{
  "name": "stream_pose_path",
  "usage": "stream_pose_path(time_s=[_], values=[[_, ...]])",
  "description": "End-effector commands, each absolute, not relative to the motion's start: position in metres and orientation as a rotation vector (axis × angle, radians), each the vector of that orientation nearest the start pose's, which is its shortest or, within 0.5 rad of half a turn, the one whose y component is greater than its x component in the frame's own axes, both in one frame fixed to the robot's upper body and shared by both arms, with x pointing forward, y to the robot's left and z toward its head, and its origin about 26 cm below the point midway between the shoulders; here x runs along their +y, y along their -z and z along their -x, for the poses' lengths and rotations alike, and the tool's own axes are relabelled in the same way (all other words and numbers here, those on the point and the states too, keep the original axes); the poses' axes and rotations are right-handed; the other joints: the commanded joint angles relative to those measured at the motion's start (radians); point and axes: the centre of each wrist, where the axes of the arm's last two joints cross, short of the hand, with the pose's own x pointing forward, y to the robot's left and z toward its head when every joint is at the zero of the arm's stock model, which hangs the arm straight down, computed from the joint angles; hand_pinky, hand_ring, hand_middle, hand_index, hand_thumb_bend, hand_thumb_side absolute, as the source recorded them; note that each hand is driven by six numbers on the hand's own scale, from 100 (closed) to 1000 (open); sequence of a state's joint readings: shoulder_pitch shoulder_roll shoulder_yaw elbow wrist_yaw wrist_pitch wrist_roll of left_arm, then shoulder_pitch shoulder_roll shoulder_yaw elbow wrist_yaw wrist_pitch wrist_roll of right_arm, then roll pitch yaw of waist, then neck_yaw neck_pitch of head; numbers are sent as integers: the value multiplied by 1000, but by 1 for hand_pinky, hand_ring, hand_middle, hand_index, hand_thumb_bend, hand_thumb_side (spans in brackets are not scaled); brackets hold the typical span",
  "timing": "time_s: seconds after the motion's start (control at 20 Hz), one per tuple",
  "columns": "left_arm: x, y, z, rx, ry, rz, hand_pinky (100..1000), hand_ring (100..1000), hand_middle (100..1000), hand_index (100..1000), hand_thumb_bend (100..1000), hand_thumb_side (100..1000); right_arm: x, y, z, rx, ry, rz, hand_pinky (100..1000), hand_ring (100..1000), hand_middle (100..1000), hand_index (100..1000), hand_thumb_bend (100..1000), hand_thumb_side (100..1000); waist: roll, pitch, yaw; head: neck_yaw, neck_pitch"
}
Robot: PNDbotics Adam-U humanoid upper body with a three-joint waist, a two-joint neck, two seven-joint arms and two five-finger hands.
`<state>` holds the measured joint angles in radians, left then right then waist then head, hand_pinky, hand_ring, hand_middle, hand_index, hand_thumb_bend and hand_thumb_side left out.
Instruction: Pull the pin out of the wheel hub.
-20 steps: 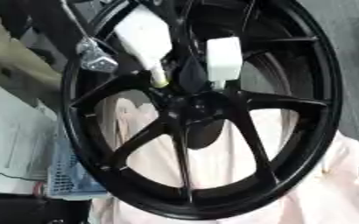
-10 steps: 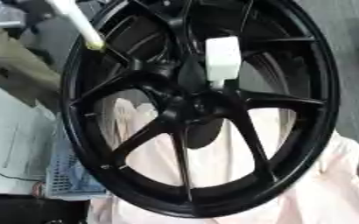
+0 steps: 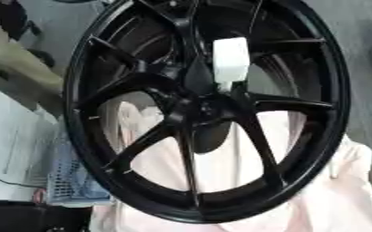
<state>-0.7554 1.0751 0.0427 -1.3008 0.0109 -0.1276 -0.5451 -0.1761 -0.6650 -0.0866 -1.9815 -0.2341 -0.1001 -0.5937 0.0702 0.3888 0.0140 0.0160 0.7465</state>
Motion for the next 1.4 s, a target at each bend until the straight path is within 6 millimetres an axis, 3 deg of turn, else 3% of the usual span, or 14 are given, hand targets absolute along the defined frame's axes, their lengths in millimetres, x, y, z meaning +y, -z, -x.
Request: stream_pose_path(time_s=[0.05, 0.2, 0.35, 0.45, 0.55, 0.6, 0.65, 0.7, 0.8, 1.05, 1.25, 1.3, 1.4], values=[[477, -374, -346, -1713, 1038, -833, 719, 518, 407, 601, 100, 154, -340, -226, -280, -2365, 150, 575, 721, 731, 702, 759, 100, 599, -3, -32, -1, 2, -5], [489, -362, -351, -1621, 997, -906, 732, 554, 459, 644, 100, 100, -339, -227, -281, -2369, 149, 570, 721, 731, 702, 759, 100, 597, -4, -34, -5, 3, -8], [498, -347, -358, -1540, 964, -954, 750, 590, 498, 680, 100, 100, -340, -227, -281, -2369, 153, 569, 721, 731, 702, 759, 100, 597, -5, -36, -9, 5, -15], [501, -338, -363, -1508, 968, -943, 810, 719, 628, 778, 100, 100, -340, -228, -281, -2372, 155, 568, 721, 730, 702, 759, 100, 595, -6, -36, -11, 4, -17], [501, -333, -366, -1493, 986, -910, 826, 749, 669, 800, 100, 100, -339, -228, -281, -2373, 157, 565, 721, 730, 702, 759, 100, 595, -6, -36, -12, 3, -16], [500, -331, -367, -1491, 996, -894, 856, 816, 758, 851, 157, 231, -339, -228, -281, -2374, 157, 563, 720, 730, 702, 759, 100, 596, -7, -36, -12, 3, -17], [499, -330, -368, -1489, 1004, -885, 857, 821, 765, 854, 165, 242, -339, -228, -281, -2374, 157, 561, 720, 730, 702, 759, 100, 597, -7, -36, -12, 3, -18], [500, -328, -369, -1486, 1008, -881, 865, 840, 787, 874, 249, 371, -339, -228, -281, -2374, 157, 559, 720, 730, 701, 759, 100, 598, -7, -36, -12, 3, -17], [500, -326, -370, -1477, 1011, -883, 855, 825, 790, 884, 306, 447, -338, -228, -281, -2373, 159, 557, 720, 730, 701, 758, 100, 599, -7, -35, -13, 2, -17], [499, -324, -372, -1476, 1015, -880, 857, 827, 789, 882, 268, 401, -338, -228, -281, -2374, 161, 556, 720, 730, 701, 758, 100, 598, -7, -34, -13, 2, -15], [496, -325, -373, -1517, 1005, -868, 849, 804, 753, 860, 188, 414, -339, -228, -281, -2375, 162, 558, 720, 729, 701, 758, 100, 594, -9, -36, -13, 1, -14], [494, -326, -373, -1546, 994, -862, 842, 785, 731, 845, 100, 435, -339, -228, -281, -2375, 161, 559, 720, 730, 701, 758, 100, 592, -10, -36, -12, 0, -14], [489, -330, -372, -1619, 959, -862, 832, 759, 696, 821, 100, 452, -339, -228, -281, -2377, 159, 561, 720, 729, 701, 758, 100, 588, -12, -37, -11, -3, -14]])
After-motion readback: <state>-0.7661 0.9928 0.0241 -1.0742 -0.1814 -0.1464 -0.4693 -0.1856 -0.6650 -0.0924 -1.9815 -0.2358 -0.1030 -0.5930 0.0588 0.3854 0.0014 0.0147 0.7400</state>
